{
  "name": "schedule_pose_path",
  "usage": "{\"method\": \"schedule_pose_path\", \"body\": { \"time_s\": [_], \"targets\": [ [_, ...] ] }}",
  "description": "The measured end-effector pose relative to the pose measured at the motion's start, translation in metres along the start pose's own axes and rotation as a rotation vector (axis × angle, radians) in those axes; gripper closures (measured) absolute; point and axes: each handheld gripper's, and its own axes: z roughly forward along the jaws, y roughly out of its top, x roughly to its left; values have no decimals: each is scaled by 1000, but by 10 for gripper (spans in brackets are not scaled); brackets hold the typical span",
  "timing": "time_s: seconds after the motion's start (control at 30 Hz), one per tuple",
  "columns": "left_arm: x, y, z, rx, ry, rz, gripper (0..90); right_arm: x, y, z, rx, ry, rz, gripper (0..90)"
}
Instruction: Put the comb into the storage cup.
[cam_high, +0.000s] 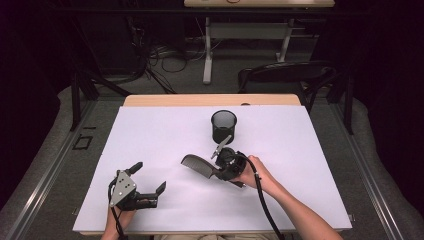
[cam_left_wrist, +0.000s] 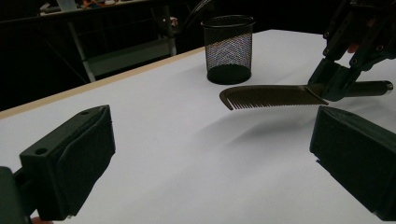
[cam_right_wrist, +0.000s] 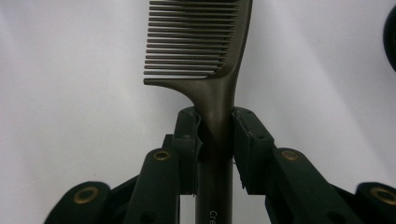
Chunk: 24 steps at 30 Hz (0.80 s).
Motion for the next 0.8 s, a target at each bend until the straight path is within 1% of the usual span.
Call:
{"method": "schedule_pose_path", "body": {
  "time_s": [0.1,0.23,0.27,0.3,0.37,0.8],
  "targets": [
    [0,0,0,0,1,0,2,-1,-3,-3,-11,-3,4,725],
    [0,0,0,1,1,1,1,-3,-7,-6,-30,-9,21,725],
    [0,0,0,1,1,1,1,-3,-8,-7,-35,-10,18,725],
    [0,0,0,1,1,1,2,-4,-9,-8,-45,-14,28,725],
    [0,0,0,0,2,-1,1,-4,-11,-10,-47,-16,32,725],
    [0,0,0,1,1,2,2,-7,-24,-18,-90,-18,49,725]
  ]
}}
